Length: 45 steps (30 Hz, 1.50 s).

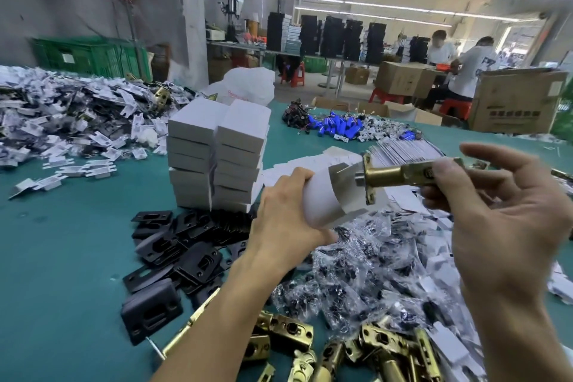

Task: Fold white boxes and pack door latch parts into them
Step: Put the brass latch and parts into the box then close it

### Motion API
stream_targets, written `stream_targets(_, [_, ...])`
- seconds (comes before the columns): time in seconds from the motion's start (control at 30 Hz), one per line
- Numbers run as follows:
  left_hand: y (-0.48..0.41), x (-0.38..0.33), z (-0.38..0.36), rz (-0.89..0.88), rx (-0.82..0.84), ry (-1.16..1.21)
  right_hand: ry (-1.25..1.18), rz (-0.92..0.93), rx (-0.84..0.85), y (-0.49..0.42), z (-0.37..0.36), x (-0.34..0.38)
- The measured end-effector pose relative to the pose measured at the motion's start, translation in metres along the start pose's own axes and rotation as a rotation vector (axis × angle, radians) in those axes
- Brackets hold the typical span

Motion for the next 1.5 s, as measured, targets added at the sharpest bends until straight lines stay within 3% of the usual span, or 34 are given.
stream_targets(0.13, [0.002,-0.002,-0.004,-0.034,0.033,0.033,0.085,-0.036,0.024,0.000,-0.003,-0.007])
stream_targets(0.37, [0.004,-0.003,-0.005,-0.092,0.048,-0.049,0.009,-0.103,0.000,-0.005,0.001,-0.010])
stream_targets(0.7, [0.004,-0.006,-0.006,-0.113,-0.015,0.070,0.099,-0.054,0.104,-0.006,-0.009,-0.001])
stream_targets(0.8, [0.005,-0.009,-0.009,-0.157,-0.032,0.062,0.236,-0.037,0.145,-0.008,-0.014,0.003])
stream_targets(1.1, [0.006,-0.007,-0.013,-0.131,-0.091,0.080,0.872,-0.077,0.503,-0.020,-0.051,0.012])
stream_targets(1.27, [0.004,-0.005,-0.013,-0.079,-0.108,0.118,0.920,-0.033,0.658,-0.023,-0.052,0.013])
stream_targets(1.33, [0.004,-0.003,-0.011,-0.051,-0.138,0.151,0.793,0.033,0.605,-0.022,-0.053,0.011])
stream_targets(1.5, [-0.001,0.002,-0.001,0.068,-0.274,0.330,0.423,0.176,0.218,-0.018,-0.045,0.012])
Point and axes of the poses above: each hand's wrist, its own y-axis away from the middle knuckle, its own z-axis out of the back of the hand, x = y × z, the point moved 2 cm from there along -y, towards the middle knuckle, and after that the axes turned 8 degrees about y, right-handed, at the moved point
